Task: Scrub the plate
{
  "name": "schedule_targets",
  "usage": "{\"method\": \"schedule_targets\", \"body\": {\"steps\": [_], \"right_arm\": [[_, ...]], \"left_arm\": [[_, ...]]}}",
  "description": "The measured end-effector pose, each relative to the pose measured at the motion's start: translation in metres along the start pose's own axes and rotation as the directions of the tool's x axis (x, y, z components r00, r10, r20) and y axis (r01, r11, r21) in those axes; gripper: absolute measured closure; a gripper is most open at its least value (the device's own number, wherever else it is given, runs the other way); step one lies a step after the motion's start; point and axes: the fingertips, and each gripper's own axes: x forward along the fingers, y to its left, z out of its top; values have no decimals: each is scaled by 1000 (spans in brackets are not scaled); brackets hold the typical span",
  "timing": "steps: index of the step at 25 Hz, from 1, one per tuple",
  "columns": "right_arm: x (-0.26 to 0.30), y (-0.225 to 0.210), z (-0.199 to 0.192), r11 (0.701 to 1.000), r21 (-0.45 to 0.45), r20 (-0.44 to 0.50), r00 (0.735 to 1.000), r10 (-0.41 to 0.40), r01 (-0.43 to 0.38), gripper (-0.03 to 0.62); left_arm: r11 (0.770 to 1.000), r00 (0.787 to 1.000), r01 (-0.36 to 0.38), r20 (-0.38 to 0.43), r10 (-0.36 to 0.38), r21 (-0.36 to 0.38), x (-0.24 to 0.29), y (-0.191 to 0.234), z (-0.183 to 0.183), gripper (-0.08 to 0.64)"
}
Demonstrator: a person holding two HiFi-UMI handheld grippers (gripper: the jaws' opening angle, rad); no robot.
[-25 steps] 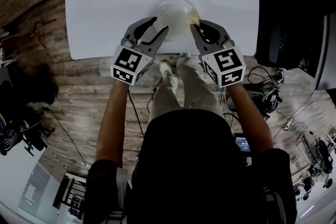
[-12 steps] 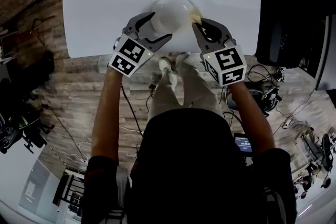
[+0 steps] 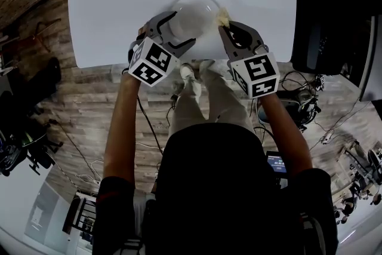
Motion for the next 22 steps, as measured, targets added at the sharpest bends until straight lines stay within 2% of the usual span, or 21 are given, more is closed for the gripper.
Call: {"method": "schedule_targets", "body": {"steps": [9,22], "right_arm": [[2,-3,-5,1000,3,-8,1000,-7,7,549],[6,2,-6,1000,0,-15,1000,2,-2,549]], "left_arm": [[999,997,34,-68,-33,12,13,0,-14,195],[999,993,36,-111,-33,29,15,-2,-16,195]]}}
